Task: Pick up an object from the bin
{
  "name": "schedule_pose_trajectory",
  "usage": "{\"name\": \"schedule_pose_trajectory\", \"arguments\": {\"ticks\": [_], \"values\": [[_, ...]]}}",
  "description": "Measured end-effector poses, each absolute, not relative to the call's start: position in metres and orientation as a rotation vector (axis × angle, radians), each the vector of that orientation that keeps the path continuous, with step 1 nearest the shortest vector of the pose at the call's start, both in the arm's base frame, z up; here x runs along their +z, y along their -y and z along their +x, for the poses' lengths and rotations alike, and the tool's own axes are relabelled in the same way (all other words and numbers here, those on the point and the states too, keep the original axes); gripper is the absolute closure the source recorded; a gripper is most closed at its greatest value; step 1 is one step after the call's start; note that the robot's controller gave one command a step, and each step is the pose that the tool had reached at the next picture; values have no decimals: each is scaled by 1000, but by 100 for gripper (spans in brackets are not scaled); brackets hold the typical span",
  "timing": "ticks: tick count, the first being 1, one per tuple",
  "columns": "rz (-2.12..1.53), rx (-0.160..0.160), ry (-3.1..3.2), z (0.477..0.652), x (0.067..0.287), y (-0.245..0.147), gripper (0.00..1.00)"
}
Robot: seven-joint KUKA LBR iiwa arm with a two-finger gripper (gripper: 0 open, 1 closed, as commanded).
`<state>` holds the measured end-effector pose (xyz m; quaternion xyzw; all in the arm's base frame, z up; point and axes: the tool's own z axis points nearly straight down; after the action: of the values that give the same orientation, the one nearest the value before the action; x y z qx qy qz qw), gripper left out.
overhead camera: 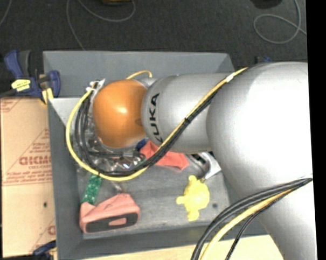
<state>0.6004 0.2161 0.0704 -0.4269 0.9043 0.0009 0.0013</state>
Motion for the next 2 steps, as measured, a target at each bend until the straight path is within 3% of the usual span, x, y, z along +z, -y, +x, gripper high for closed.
{"name": "schedule_pose_trajectory", "arguments": {"ticks": [1,2], "values": [[-1605,-5,-2678,609,72,-235,100],[-1604,-5,-2679,609,72,-235,100]]}}
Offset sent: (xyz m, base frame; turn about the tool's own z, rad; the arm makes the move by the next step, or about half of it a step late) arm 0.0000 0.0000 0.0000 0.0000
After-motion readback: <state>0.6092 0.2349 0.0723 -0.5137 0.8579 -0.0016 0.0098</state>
